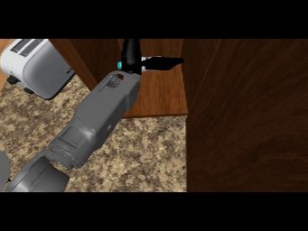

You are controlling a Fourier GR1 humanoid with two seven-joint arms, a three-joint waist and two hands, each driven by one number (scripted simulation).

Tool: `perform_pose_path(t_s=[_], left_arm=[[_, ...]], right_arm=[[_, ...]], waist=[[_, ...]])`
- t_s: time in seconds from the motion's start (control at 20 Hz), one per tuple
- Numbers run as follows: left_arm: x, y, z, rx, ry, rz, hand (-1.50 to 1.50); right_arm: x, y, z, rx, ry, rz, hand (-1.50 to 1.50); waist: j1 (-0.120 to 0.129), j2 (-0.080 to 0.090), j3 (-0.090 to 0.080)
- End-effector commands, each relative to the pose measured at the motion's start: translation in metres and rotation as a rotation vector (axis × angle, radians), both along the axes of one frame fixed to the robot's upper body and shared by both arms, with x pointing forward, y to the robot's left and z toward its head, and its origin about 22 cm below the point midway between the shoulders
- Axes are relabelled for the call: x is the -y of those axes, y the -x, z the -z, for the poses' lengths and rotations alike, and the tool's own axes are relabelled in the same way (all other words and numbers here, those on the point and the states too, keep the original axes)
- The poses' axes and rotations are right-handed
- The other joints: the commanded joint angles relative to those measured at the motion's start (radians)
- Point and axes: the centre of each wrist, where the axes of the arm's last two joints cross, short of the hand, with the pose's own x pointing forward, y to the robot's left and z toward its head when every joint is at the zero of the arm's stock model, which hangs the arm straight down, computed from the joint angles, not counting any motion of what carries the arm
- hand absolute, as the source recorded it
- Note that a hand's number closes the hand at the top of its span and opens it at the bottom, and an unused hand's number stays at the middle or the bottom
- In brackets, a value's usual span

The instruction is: Pick up the bottled water, place it into the cabinet and close the cabinet

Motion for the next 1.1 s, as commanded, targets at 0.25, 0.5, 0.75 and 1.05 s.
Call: perform_pose_path(t_s=[0.25,0.5,0.75,1.05], left_arm=[[0.012,0.0,-0.022,0.068,0.193,0.189,-1.5],[0.015,0.021,0.0,0.051,0.213,0.227,-1.5],[0.025,0.043,0.004,0.028,0.251,0.274,-1.5],[0.016,0.08,0.021,0.025,0.3,0.349,-1.5]], right_arm=[[-0.011,0.003,-0.024,0.04,0.0,0.002,-1.5],[-0.012,0.0,-0.031,0.047,-0.021,-0.02,-1.5],[-0.024,0.008,-0.04,0.023,-0.022,-0.025,-1.5],[-0.025,0.001,-0.036,0.039,-0.013,-0.003,-1.5]], waist=[[0.026,-0.011,0.0],[0.023,-0.017,0.0],[0.036,-0.023,0.0],[0.065,-0.023,0.0]])
